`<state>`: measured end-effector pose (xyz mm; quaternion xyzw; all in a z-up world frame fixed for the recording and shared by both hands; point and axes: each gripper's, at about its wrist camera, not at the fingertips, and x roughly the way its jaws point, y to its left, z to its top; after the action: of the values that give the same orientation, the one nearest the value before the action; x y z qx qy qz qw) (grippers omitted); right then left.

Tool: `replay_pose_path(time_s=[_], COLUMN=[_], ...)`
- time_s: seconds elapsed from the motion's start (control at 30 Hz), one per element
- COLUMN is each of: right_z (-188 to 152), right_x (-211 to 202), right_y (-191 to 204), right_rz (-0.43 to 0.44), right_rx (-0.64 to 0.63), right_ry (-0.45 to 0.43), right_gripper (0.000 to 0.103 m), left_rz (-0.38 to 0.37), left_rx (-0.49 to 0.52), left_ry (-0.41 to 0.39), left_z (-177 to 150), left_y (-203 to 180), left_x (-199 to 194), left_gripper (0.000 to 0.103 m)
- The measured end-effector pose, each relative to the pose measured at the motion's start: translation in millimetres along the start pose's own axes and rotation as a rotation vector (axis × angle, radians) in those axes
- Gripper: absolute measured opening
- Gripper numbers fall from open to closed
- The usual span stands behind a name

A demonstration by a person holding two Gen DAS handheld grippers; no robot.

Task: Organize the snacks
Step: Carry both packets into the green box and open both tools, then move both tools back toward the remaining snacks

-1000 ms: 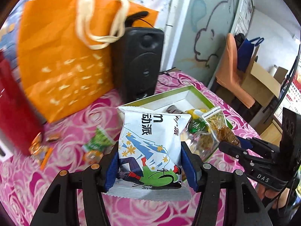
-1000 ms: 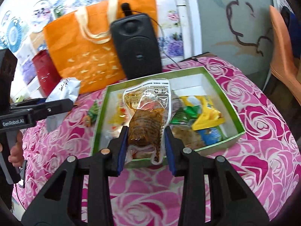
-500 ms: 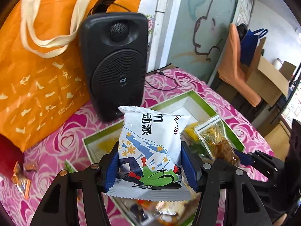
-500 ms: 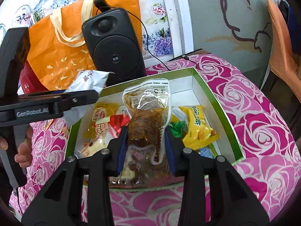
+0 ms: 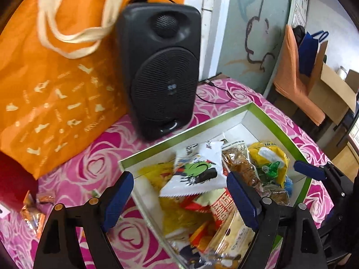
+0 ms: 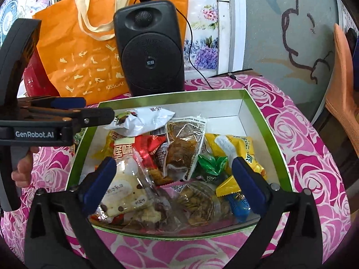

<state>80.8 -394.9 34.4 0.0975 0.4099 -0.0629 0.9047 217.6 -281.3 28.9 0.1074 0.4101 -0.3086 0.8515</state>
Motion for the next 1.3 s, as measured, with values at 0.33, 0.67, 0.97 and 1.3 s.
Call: replay_pose_path(time_s=[0.33,0.67,0.97,1.3], right_z=[11,15,3,7], right_x=[-43,-52,-15,39], right_y=[47,122,199,226], right_rz=[0.03,0.151,0.316,0.274], right_rx=[-0.04,-0.112,-0.236,-0.256], right_ry=[-0.068,-0.096,0.06,0.121], right_gripper=[0.102,0.102,0.102,0.102], left_rz=[0.054,0.169,0.246,0.252], left_rx=[-0.044,-0.176,-0.269,-0.357], left_ry=[-0.083,-0.116,-0.05,0.001], left_z=[-18,-62,-112,-142], left_y=[32,112,176,223], left_x=[-71,-127,-131,-115], left_gripper=[0.087,0.087,0.087,0.087])
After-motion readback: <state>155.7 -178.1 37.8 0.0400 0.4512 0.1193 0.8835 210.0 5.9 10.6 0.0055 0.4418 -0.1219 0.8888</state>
